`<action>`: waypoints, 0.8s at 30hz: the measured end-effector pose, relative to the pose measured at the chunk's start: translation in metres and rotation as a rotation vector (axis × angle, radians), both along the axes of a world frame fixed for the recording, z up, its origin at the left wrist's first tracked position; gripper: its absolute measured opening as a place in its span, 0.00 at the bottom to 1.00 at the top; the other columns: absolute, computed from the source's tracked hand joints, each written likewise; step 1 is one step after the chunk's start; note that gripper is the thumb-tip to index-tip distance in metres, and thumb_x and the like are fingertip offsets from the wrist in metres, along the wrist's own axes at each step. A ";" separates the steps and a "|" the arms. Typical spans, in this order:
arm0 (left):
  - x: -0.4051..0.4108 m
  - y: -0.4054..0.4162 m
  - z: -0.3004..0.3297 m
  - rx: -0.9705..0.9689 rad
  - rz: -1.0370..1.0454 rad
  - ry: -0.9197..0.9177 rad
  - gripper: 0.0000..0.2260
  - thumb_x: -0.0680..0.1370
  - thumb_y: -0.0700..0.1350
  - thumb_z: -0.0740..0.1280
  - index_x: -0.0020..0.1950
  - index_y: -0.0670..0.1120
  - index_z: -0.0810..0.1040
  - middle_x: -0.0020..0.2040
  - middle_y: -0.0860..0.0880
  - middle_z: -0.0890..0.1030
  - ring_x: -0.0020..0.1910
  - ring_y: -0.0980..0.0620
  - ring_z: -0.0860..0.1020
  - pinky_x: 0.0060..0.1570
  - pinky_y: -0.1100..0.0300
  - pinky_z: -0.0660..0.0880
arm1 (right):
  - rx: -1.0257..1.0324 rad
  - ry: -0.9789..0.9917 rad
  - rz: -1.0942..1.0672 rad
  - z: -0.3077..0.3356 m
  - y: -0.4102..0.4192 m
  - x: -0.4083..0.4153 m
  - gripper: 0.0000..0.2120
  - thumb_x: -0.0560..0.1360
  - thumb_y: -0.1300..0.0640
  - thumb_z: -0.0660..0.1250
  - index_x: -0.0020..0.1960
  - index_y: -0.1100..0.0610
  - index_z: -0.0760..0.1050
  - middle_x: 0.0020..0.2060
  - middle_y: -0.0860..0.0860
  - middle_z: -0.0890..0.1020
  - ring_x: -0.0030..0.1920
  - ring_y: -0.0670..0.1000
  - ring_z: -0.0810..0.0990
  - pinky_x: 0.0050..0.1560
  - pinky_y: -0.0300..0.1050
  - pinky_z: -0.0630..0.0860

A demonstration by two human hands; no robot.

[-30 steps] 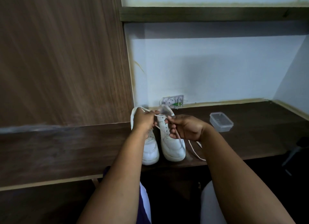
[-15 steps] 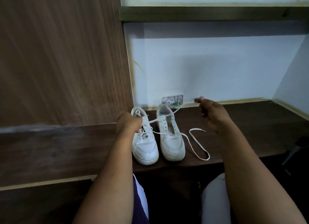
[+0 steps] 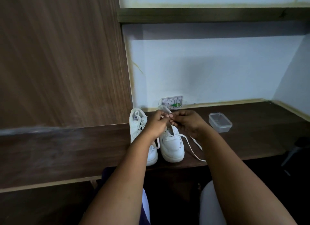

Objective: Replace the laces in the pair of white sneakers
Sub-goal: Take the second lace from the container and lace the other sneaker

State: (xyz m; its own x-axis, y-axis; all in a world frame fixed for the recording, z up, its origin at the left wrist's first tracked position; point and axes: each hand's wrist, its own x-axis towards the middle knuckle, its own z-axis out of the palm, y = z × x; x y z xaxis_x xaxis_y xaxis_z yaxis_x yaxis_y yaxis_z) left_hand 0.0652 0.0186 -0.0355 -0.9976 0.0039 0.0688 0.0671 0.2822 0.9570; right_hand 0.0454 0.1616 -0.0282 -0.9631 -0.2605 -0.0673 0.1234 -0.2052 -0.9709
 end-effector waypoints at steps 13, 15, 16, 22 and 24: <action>-0.010 -0.004 -0.025 -0.344 0.114 0.050 0.05 0.80 0.42 0.62 0.45 0.48 0.75 0.48 0.47 0.83 0.47 0.51 0.80 0.46 0.57 0.76 | 0.809 0.182 -0.393 -0.054 0.013 -0.025 0.03 0.72 0.57 0.71 0.42 0.57 0.80 0.34 0.50 0.82 0.38 0.50 0.81 0.42 0.39 0.76; -0.016 0.001 -0.035 -0.389 0.142 0.001 0.03 0.80 0.45 0.65 0.49 0.46 0.77 0.52 0.47 0.82 0.52 0.48 0.79 0.51 0.56 0.76 | 0.853 0.208 -0.389 -0.061 0.007 -0.023 0.05 0.71 0.56 0.73 0.43 0.57 0.79 0.35 0.49 0.80 0.36 0.47 0.77 0.35 0.33 0.69; -0.019 0.004 -0.039 -0.406 0.155 -0.021 0.05 0.79 0.46 0.66 0.50 0.45 0.78 0.52 0.47 0.81 0.52 0.47 0.79 0.50 0.57 0.74 | 0.886 0.240 -0.371 -0.062 0.004 -0.023 0.06 0.70 0.56 0.74 0.43 0.58 0.80 0.35 0.50 0.80 0.36 0.46 0.77 0.35 0.34 0.68; -0.036 0.014 -0.054 -0.474 0.227 -0.052 0.06 0.78 0.45 0.65 0.52 0.45 0.80 0.55 0.45 0.81 0.55 0.45 0.78 0.51 0.58 0.73 | 0.942 0.272 -0.394 -0.068 -0.005 -0.035 0.04 0.66 0.58 0.73 0.35 0.55 0.79 0.32 0.51 0.80 0.37 0.49 0.78 0.38 0.38 0.70; -0.039 0.018 -0.056 -0.505 0.222 -0.041 0.09 0.79 0.44 0.65 0.56 0.44 0.79 0.58 0.44 0.79 0.57 0.45 0.77 0.51 0.59 0.72 | 0.951 0.246 -0.374 -0.065 -0.001 -0.040 0.02 0.67 0.60 0.71 0.36 0.57 0.81 0.31 0.52 0.80 0.34 0.48 0.78 0.36 0.36 0.70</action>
State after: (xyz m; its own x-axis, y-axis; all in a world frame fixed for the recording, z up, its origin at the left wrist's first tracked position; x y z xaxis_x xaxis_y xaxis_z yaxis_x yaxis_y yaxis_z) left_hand 0.0264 0.0362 -0.0917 -0.9801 -0.1841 0.0736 -0.0810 0.7103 0.6993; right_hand 0.0057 0.1611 -0.0937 -0.9861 0.1141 0.1204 -0.0130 0.6704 -0.7419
